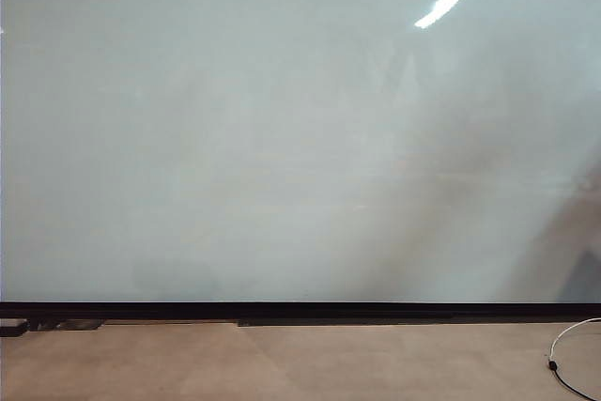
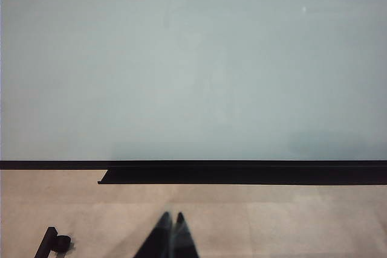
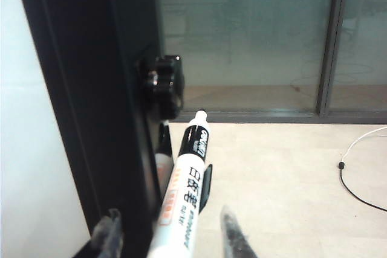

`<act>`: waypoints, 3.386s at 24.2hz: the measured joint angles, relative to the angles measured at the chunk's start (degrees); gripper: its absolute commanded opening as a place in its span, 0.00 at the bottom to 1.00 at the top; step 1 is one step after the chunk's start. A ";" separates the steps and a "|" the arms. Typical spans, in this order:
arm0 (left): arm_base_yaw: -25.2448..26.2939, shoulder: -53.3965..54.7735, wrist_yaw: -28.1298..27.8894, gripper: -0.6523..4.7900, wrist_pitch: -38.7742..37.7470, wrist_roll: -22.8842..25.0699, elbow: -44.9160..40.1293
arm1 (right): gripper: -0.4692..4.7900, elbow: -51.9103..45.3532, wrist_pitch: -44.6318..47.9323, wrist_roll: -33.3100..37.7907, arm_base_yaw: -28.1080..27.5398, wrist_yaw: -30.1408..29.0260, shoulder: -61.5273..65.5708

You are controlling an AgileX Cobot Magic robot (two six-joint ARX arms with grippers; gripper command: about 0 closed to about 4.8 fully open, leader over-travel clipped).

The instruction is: Pick up the pen on the shelf to the right of the whiteboard and draw a triangle.

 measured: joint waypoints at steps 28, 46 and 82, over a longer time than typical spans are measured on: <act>0.00 0.00 0.00 0.11 0.00 0.00 0.00 | 0.36 0.00 0.00 -0.04 0.00 -0.04 0.00; 0.00 0.00 0.00 0.11 0.00 0.00 0.00 | 0.30 0.02 0.00 -0.11 0.00 -0.33 0.00; 0.00 0.00 0.02 0.11 0.00 0.00 0.00 | 0.09 0.31 -0.07 -2.89 -0.37 1.97 -3.50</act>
